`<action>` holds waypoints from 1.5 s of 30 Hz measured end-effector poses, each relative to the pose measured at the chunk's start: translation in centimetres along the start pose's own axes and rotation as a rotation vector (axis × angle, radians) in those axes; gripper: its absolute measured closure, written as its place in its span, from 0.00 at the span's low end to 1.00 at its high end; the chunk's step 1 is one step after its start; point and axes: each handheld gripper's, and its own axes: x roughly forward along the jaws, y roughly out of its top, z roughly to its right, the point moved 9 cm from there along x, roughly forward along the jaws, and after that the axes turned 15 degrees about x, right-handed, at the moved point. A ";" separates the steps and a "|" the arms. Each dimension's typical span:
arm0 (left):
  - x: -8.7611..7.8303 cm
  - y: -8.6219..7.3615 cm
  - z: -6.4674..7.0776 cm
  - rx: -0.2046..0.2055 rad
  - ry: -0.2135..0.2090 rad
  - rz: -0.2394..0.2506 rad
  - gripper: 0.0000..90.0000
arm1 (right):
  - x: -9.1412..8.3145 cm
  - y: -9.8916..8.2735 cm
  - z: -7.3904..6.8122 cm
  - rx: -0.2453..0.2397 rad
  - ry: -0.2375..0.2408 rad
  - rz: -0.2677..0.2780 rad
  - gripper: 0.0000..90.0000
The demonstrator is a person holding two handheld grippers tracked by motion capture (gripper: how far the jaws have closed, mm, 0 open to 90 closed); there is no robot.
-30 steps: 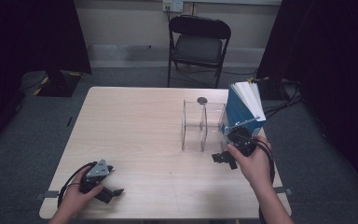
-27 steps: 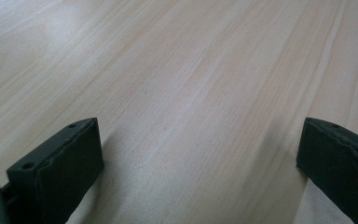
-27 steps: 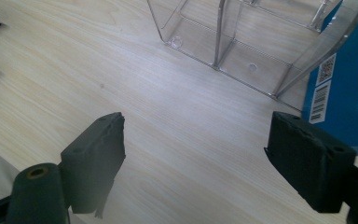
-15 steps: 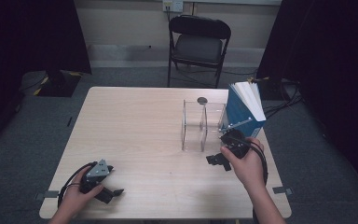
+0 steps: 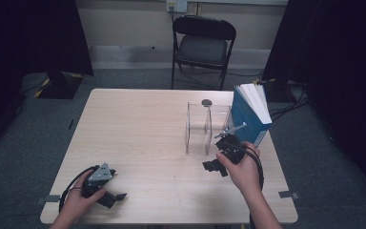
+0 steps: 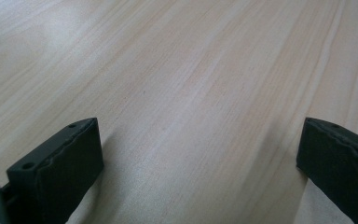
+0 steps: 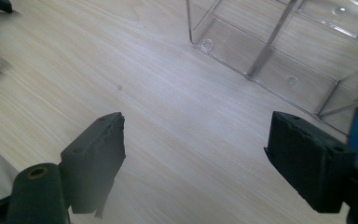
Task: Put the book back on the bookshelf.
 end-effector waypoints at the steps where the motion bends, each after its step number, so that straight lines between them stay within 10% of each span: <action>1: 0.0 0.0 0.0 0.001 0.000 0.000 0.00 | 0.1 0.0 0.0 -0.003 -0.002 -0.003 0.21; 45: 0.0 0.1 0.1 -0.005 0.002 0.002 0.00 | 5.6 -0.9 -4.2 -0.059 0.079 -0.047 0.21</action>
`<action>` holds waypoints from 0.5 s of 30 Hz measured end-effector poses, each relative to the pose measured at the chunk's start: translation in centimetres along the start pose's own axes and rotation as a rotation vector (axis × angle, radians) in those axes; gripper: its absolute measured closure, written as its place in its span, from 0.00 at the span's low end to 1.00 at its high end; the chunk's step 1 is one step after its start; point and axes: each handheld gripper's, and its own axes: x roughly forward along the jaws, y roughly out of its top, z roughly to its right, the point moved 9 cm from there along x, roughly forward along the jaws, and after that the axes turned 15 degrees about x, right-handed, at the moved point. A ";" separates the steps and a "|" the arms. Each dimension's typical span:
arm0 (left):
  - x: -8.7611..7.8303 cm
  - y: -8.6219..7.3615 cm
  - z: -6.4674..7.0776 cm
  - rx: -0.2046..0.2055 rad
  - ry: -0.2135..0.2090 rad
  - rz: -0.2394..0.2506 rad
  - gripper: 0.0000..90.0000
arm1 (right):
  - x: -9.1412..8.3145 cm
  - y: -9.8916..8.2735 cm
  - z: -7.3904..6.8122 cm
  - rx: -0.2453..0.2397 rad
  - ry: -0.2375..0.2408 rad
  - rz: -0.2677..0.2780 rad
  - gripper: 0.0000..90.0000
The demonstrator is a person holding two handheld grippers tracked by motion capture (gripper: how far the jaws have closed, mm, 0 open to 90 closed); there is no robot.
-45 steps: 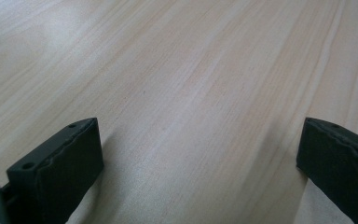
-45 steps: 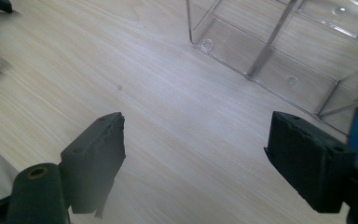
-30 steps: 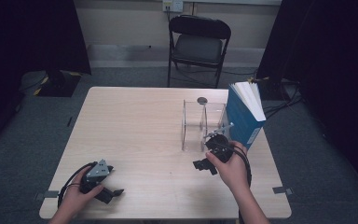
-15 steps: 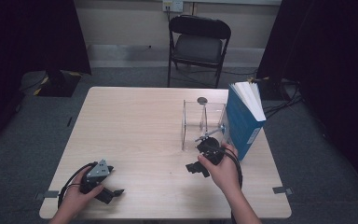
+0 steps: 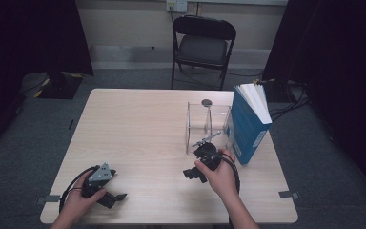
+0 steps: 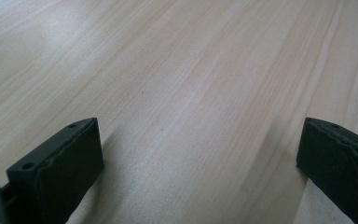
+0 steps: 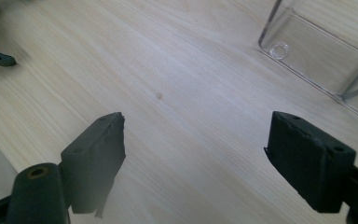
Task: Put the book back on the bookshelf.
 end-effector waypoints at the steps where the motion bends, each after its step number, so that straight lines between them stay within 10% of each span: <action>1: 0.0 0.0 0.0 -0.001 0.000 0.001 0.00 | 0.4 -0.1 -0.3 -0.001 0.007 -0.004 0.21; 15: 0.0 0.0 0.0 -0.001 0.000 0.001 0.00 | 2.2 -0.7 -1.1 -0.014 0.033 -0.021 0.21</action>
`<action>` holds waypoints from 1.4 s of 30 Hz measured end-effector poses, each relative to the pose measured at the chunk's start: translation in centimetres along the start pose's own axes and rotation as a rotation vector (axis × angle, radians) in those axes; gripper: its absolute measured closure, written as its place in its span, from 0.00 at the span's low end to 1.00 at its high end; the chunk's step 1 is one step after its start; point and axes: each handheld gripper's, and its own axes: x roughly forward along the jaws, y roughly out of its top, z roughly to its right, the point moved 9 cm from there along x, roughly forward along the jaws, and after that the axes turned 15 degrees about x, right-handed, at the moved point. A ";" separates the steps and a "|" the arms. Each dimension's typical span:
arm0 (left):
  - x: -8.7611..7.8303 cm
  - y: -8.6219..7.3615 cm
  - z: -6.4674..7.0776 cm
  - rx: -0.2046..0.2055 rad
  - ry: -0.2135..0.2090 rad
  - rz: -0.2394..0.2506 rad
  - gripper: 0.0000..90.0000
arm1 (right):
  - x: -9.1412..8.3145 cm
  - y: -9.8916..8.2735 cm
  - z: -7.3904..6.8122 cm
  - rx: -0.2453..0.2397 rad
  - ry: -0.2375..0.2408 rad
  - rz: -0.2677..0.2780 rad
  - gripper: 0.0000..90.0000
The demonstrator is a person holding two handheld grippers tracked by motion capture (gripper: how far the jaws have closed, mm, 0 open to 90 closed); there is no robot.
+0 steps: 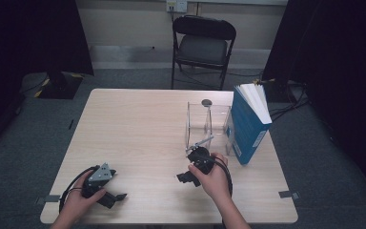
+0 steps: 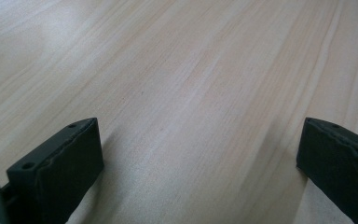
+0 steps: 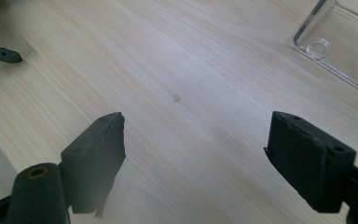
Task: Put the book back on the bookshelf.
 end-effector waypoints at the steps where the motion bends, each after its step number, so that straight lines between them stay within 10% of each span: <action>1: 0.0 0.0 0.0 -0.001 0.000 0.001 0.00 | 0.1 0.0 0.0 -0.004 0.002 0.003 0.21; 42: 0.0 0.0 0.0 0.003 0.000 -0.002 0.00 | 4.4 -1.7 -1.4 -0.017 0.038 -0.015 0.22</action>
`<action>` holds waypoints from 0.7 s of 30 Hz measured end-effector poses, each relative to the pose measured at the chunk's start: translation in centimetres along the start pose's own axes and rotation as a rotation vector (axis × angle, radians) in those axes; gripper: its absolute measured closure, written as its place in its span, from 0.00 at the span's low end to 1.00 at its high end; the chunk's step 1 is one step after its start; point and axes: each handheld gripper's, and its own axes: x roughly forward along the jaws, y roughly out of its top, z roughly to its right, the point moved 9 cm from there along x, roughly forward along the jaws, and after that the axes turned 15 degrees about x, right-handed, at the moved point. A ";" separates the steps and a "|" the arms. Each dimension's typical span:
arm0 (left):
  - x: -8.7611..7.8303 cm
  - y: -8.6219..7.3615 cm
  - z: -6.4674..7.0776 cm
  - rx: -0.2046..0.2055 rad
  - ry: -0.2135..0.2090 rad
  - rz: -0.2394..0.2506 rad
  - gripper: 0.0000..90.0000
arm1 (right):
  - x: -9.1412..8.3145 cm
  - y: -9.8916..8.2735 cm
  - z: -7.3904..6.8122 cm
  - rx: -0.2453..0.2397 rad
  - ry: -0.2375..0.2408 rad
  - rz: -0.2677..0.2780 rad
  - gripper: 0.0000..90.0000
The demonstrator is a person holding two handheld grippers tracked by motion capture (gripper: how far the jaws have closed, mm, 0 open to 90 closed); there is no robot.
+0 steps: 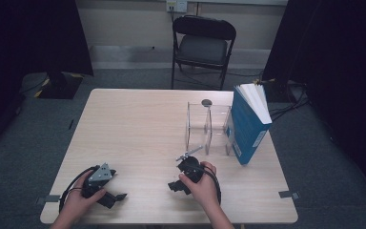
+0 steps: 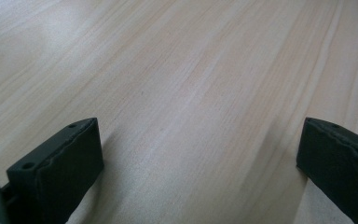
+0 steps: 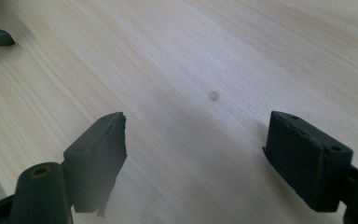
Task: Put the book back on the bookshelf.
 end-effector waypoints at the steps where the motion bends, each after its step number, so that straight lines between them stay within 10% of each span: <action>1: 0.0 0.0 0.0 -0.003 0.001 0.003 0.00 | 0.1 0.0 0.0 -0.005 -0.001 0.003 0.22; 21: 0.0 0.0 0.0 0.002 0.000 -0.003 0.00 | 1.4 -0.5 0.0 -0.128 -0.059 0.131 0.18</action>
